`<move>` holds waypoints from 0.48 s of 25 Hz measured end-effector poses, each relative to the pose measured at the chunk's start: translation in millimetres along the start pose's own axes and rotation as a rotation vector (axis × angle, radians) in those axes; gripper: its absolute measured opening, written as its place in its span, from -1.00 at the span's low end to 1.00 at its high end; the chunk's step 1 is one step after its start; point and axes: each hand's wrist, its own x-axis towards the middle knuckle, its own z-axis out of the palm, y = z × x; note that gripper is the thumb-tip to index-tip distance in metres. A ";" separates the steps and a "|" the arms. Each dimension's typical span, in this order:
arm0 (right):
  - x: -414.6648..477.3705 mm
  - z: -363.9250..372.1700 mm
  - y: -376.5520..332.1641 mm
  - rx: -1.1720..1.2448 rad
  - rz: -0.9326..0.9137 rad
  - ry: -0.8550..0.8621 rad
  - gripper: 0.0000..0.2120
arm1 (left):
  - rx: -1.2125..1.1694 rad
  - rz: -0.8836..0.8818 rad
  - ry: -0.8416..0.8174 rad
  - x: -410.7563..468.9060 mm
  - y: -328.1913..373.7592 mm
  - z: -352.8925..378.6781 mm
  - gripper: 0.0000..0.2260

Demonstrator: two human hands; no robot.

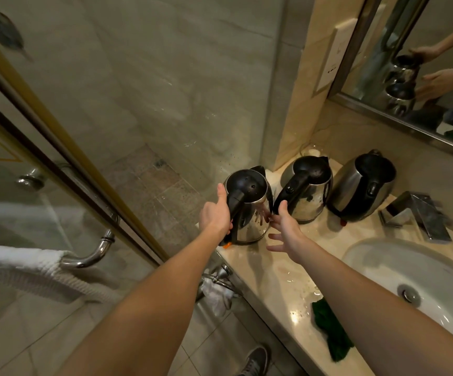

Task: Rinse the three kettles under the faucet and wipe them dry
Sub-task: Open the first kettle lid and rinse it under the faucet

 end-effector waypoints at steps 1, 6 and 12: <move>-1.6 1.4 -0.9 -0.006 0.000 -0.007 -0.26 | 0.001 0.014 0.012 0.5 -1.4 -0.3 -0.24; -14.0 11.9 -0.5 -0.026 -0.015 -0.016 -0.29 | -0.037 0.042 0.055 1.8 -1.5 -13.5 -0.30; -52.6 27.7 5.1 -0.024 -0.087 0.065 -0.29 | -0.041 0.118 0.006 -6.5 5.0 -47.2 -0.28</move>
